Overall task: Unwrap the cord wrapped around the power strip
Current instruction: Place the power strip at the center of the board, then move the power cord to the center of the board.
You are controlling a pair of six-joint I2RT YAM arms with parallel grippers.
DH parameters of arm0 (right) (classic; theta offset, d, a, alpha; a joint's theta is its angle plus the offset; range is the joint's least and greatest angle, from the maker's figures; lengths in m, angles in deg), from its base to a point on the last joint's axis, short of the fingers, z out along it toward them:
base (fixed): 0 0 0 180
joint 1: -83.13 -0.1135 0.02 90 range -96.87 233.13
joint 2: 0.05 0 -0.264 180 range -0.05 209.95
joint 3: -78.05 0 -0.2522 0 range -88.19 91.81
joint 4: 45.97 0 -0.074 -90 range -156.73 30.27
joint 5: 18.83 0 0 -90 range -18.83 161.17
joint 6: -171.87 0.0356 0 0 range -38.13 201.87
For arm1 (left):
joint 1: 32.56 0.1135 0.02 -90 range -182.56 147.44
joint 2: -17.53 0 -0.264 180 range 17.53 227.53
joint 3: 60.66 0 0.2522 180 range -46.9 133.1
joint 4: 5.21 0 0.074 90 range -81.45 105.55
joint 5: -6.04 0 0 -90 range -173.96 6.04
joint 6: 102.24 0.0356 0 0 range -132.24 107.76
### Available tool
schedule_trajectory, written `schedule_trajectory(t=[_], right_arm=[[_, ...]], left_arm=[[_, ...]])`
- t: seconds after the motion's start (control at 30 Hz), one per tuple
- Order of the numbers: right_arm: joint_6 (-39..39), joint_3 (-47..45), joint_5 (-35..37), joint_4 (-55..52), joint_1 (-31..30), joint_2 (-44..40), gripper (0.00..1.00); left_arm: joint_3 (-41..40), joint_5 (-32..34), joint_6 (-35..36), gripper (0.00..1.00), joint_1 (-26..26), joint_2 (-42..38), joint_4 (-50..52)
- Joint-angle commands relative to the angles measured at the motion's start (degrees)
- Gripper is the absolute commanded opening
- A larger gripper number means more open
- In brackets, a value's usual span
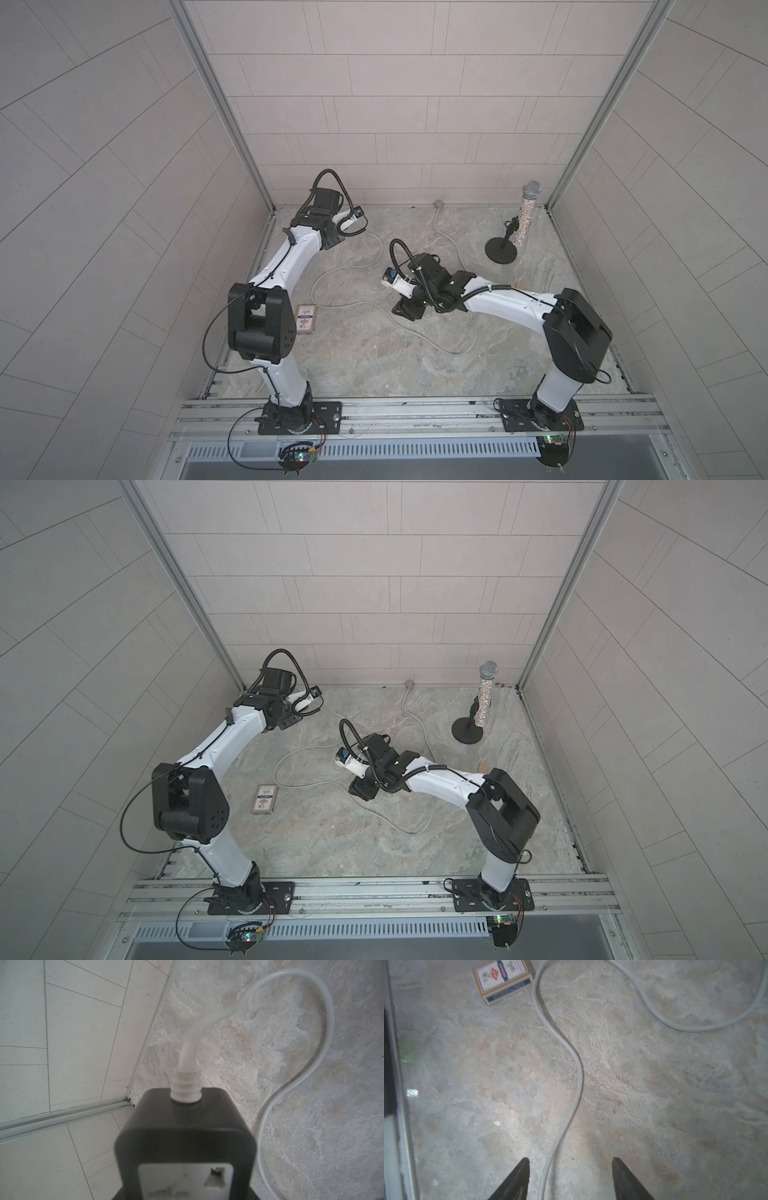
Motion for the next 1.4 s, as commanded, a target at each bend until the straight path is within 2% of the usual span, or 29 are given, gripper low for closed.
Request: schedule_trajectory(t=[0.0,0.13,0.27,0.43,0.57,0.73,0.93,1.1,1.17,1.3,1.37], right_arm=[[-4.24,2.67,-1.63,-0.14,0.14,4.21,0.63],[-3.39,2.14,-2.22,3.27,-1.86,7.05,0.62],[-2.0,2.41,0.06,5.5,-3.45,9.9,0.59],[-4.41,3.77,1.83,1.95,-4.75,12.32,0.49],[-6.7,2.98,3.14,-2.24,-5.02,12.08,0.38],[-12.39,2.26,5.08,-13.93,-5.28,9.57,0.14],[-20.61,-3.3,4.48,-23.54,-5.29,2.33,0.0],[-25.9,-6.3,4.13,-25.63,-5.14,-1.78,0.02],[-25.01,-5.5,3.89,-24.98,-4.71,-1.96,0.12],[-20.3,-3.53,3.74,-22.52,-4.07,-3.59,0.41],[-18.52,-4.07,3.71,-19.91,-3.82,-6.13,0.5]], left_arm=[[1.09,-1.08,5.86,0.0,1.04,0.82,-1.46],[1.53,-1.52,6.74,0.0,1.83,2.25,-1.75],[0.28,-2.42,6.59,0.0,2.02,2.44,-2.82],[-0.86,-2.42,5.97,0.0,2.07,2.85,-3.97],[-0.9,-2.85,6.0,0.0,2.19,3.57,-4.39],[-1.44,-1.99,9.04,0.0,2.35,4.38,-3.87],[-2.02,-3.42,10.91,0.0,3.42,5.79,-3.07],[0.24,-7.3,11.01,0.01,3.47,9.5,2.02],[0.88,-8.27,10.37,0.02,3.45,11.4,3.29],[1.71,-9.84,10.0,0.05,3.43,15.01,4.88],[2.4,-11.12,9.86,0.07,3.42,16.34,5.84]])
